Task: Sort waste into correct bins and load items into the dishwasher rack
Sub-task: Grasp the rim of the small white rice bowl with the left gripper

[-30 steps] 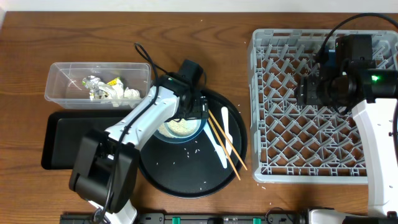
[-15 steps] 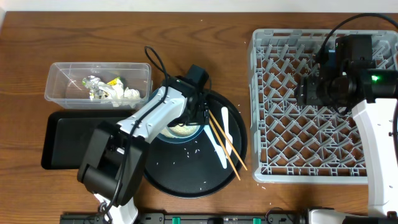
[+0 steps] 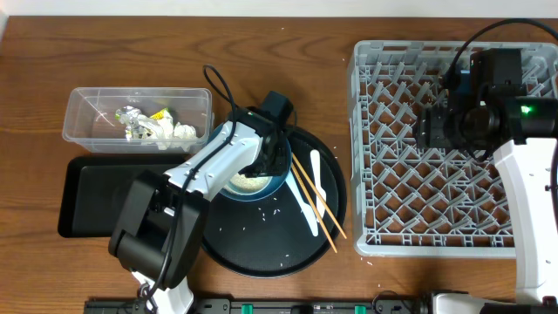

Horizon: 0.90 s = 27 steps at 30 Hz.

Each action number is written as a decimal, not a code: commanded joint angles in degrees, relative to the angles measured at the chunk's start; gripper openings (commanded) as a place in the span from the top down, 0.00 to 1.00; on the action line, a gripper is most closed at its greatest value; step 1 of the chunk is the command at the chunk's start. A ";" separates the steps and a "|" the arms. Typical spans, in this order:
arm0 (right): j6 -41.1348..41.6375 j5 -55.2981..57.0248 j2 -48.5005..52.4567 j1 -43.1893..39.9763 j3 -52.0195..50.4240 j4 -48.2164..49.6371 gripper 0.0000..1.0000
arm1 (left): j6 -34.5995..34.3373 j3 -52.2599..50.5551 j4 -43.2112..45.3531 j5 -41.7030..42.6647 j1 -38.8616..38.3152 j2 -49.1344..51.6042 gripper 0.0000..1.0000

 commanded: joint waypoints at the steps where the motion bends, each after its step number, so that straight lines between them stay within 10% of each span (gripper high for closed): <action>1: 0.33 -0.44 -0.39 -0.17 0.04 -0.09 0.26 | 0.28 -0.11 -0.15 -0.76 -0.17 0.28 0.69; 8: 0.33 -0.44 -0.39 -0.17 0.04 -0.11 0.26 | 0.28 -0.24 -0.15 -1.16 -0.24 0.33 0.88; 27: 0.33 0.00 -0.39 -0.17 0.04 -0.46 0.26 | 1.88 1.33 -4.46 -4.59 -0.74 -5.11 0.94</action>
